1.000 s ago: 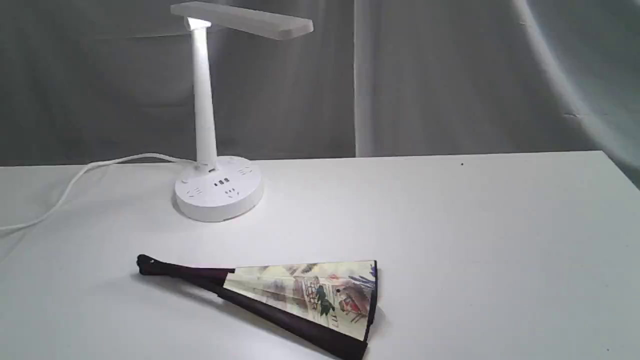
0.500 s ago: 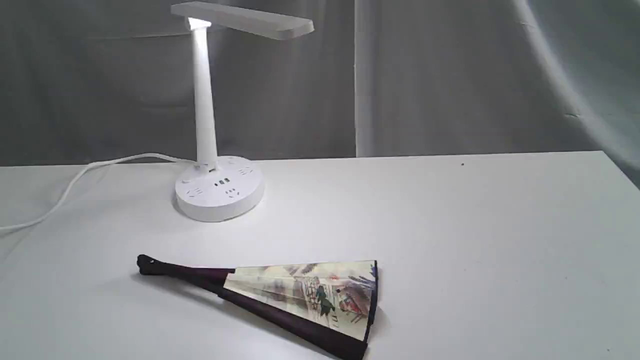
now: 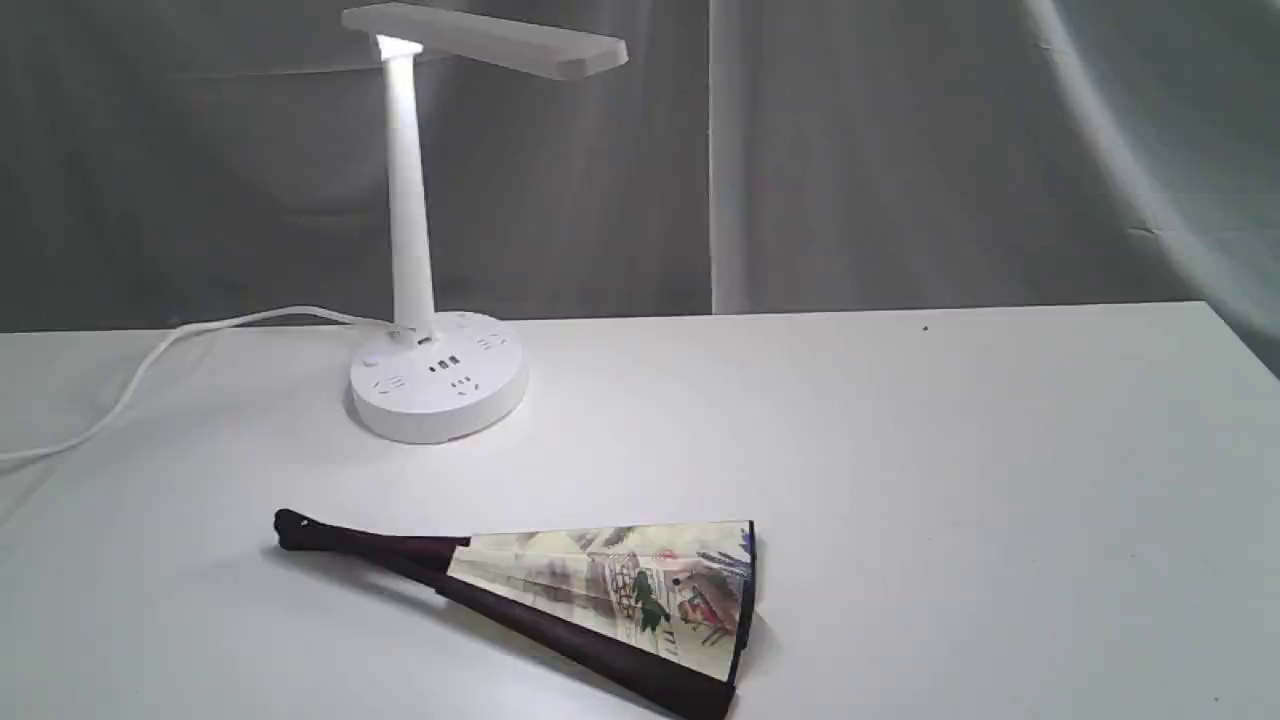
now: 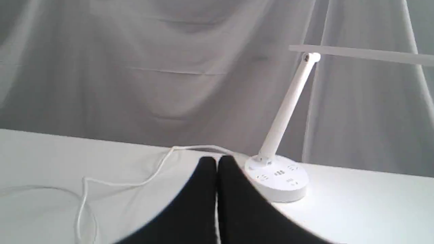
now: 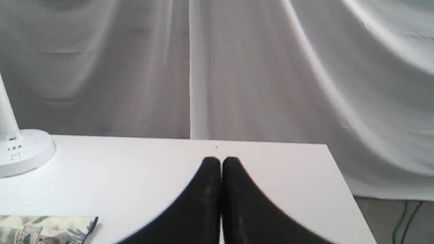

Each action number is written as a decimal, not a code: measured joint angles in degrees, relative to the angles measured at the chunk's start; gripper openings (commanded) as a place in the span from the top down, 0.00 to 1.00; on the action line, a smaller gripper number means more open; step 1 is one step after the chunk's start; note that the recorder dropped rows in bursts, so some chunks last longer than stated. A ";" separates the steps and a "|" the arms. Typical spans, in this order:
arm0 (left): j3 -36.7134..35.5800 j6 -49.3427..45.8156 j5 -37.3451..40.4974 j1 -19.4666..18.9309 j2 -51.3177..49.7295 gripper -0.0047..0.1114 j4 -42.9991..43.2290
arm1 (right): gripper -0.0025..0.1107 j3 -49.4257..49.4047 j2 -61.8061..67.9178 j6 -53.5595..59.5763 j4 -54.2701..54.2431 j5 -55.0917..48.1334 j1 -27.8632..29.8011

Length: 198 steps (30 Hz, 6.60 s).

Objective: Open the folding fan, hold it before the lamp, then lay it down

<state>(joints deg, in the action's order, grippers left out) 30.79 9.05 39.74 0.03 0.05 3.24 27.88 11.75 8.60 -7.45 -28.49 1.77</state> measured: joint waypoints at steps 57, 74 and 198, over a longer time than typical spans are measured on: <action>19.53 -9.77 1.67 0.00 -65.84 0.96 -9.48 | 0.98 17.17 48.99 -1.75 0.27 -4.35 -0.03; 19.93 -10.70 -1.35 -0.03 -78.08 0.96 -11.72 | 0.98 17.17 53.96 -1.75 0.04 -1.44 -0.03; 53.09 -34.65 -1.67 25.36 -125.19 0.50 -11.97 | 0.98 16.25 53.96 -1.27 -2.56 -1.32 -0.03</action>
<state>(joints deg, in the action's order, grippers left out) 83.87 -25.60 38.06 25.40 -125.14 -8.73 44.13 65.71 7.33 -10.01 -29.80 1.73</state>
